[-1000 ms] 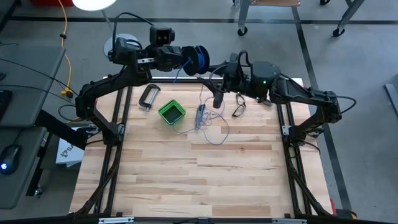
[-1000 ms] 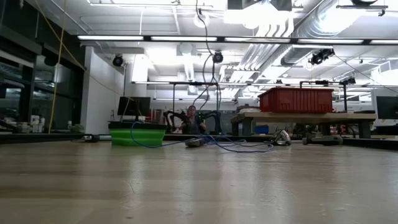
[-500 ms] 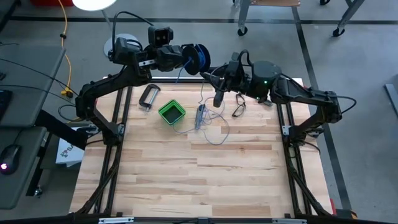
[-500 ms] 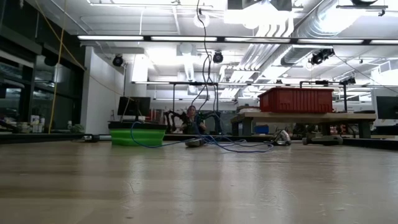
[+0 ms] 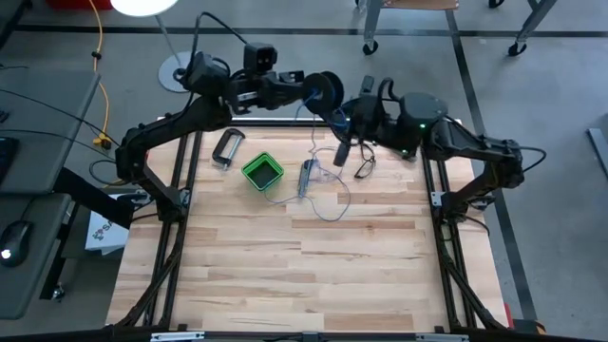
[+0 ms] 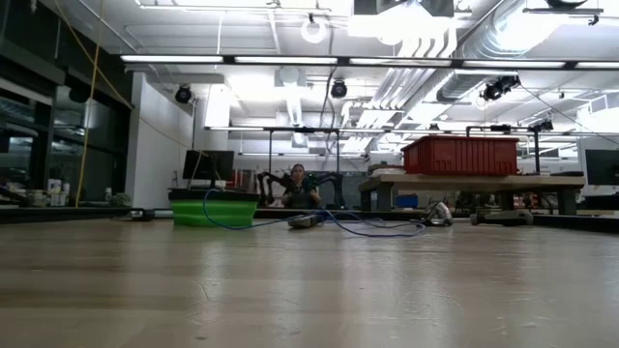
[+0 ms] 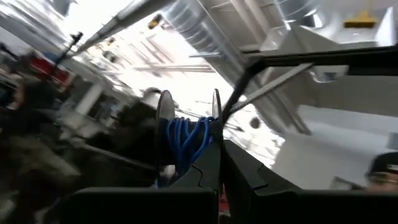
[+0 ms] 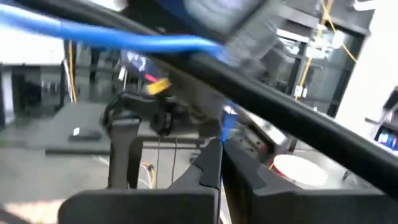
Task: Coil cords
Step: Coil the blue wire onto the spool
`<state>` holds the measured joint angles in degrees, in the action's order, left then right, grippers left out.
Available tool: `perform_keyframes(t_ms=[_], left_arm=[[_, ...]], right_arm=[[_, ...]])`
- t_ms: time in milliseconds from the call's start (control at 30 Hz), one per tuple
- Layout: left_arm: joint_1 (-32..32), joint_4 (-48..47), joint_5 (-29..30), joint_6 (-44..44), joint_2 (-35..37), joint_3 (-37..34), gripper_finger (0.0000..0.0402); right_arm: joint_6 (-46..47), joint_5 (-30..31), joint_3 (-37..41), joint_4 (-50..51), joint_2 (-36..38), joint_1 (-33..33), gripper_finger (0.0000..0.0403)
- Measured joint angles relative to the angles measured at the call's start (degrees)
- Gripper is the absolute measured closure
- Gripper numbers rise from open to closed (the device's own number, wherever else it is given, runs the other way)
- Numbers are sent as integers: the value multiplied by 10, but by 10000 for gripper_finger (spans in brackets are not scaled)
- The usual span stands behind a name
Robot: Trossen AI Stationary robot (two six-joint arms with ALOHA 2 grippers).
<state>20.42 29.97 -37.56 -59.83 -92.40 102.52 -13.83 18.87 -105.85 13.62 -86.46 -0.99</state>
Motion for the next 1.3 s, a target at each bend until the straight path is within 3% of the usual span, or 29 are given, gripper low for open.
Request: perform_keyframes(t_ms=[433,833,1067,1300], left_arm=[[61,-6,79,5,0,0,401],[121,0,88,15,0,0,401],[157,-7,78,15,0,0,401],[191,-1,80,16,8,0,401]], right_arm=[[-40,-7,-63,127,0,-55,403],[62,-9,-63,243,0,-62,403],[89,28,-63,308,15,-69,403],[171,22,-63,416,26,-70,403]])
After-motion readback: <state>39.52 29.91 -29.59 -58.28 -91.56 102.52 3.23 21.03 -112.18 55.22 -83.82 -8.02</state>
